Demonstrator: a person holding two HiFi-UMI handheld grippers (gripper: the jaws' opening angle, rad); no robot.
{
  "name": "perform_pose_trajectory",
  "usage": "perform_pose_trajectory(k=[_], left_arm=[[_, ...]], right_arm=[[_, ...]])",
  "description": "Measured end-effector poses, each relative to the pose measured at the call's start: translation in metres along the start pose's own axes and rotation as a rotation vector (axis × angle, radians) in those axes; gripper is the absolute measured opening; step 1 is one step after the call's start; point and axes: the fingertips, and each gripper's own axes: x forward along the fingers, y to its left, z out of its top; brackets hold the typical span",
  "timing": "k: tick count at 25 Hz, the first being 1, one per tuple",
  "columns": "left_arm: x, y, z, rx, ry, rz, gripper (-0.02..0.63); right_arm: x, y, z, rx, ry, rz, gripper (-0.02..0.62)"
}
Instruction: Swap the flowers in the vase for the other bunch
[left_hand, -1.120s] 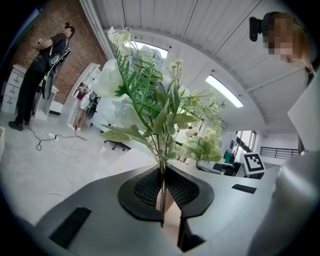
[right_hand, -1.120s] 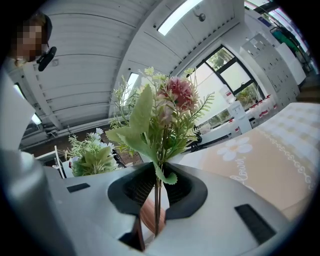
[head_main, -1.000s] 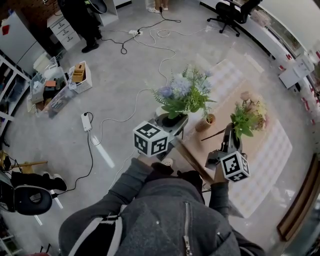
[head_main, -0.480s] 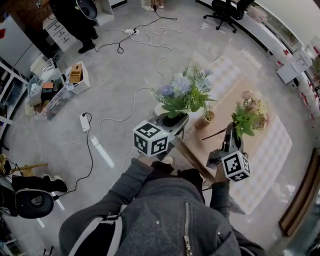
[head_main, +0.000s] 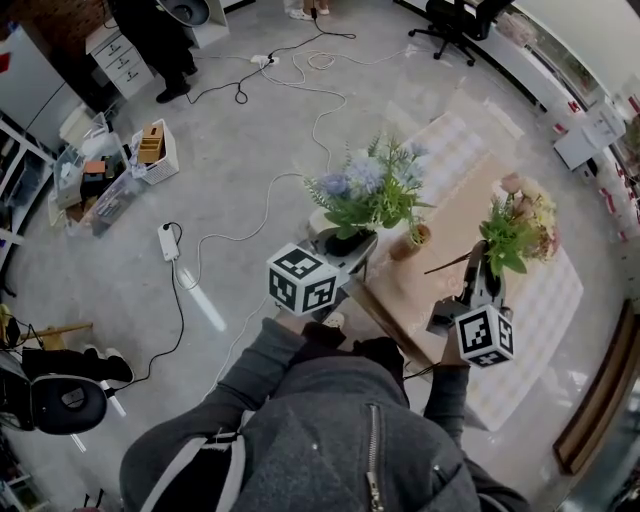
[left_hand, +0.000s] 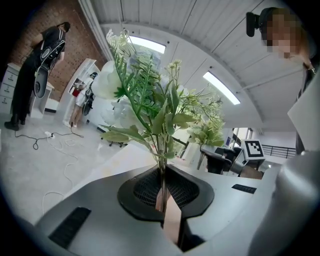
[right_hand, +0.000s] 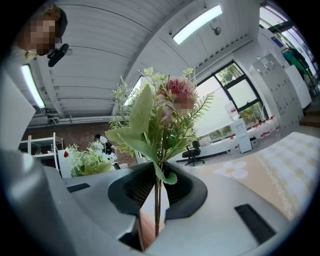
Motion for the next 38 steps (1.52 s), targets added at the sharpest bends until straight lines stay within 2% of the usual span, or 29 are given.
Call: perform_pose_trajectory(k=[5, 11, 15, 21, 24, 32, 38], left_arm=[[0.001, 0.004, 0.0, -0.005, 0.003, 0.01, 0.031], [0.0, 0.009, 0.001, -0.009, 0.002, 0.029, 0.031], [-0.001, 0.013, 0.002, -0.014, -0.005, 0.047, 0.032], [-0.004, 0.015, 0.001, -0.014, -0.013, 0.07, 0.032], [-0.007, 0.017, 0.004, -0.019, -0.017, 0.085, 0.032], [-0.018, 0.029, 0.003, -0.025, -0.02, 0.11, 0.032], [-0.021, 0.031, 0.002, -0.03, -0.016, 0.124, 0.032]], right_arm=[[0.006, 0.012, 0.029, -0.044, -0.057, 0.032, 0.044], [0.009, 0.032, 0.062, -0.028, -0.138, 0.104, 0.044], [0.012, 0.043, 0.069, -0.022, -0.175, 0.134, 0.044], [0.019, 0.051, 0.067, -0.053, -0.164, 0.164, 0.044], [0.025, 0.054, 0.062, -0.03, -0.156, 0.184, 0.044], [0.043, 0.064, 0.018, -0.067, -0.071, 0.195, 0.044], [0.047, 0.066, -0.001, -0.067, -0.023, 0.198, 0.044]])
